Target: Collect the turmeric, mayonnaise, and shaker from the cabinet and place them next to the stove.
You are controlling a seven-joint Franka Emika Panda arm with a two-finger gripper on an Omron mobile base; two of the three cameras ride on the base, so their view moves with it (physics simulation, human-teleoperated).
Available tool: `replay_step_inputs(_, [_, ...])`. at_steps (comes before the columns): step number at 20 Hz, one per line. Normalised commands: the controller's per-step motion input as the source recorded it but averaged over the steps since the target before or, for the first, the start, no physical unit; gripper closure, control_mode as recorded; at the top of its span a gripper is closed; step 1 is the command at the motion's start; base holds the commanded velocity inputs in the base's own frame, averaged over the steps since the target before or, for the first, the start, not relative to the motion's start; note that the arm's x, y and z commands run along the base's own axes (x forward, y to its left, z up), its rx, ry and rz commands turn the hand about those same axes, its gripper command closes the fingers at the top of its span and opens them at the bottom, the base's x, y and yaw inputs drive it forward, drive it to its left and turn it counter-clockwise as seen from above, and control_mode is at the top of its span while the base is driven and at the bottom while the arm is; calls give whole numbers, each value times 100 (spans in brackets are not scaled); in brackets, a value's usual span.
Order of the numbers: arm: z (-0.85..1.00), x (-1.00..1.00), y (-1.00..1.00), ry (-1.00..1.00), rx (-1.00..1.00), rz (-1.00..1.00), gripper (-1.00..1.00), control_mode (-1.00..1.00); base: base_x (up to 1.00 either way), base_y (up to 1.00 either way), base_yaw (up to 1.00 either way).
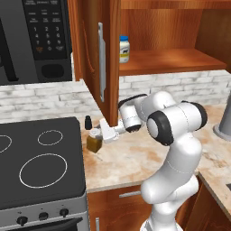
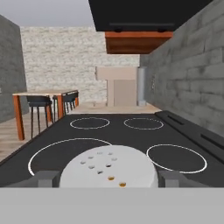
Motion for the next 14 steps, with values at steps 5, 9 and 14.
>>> replay_step_inputs(5, [14, -3, 0, 0, 0, -2, -100, -100, 0, 0, 0])
replay_step_inputs(9, [28, -12, -1, 0, 0, 0, -100, -100, 0, 0, 0])
replay_step_inputs(14, [47, -25, -12, -3, 0, 0, -100, -100, 0, 0, 0])
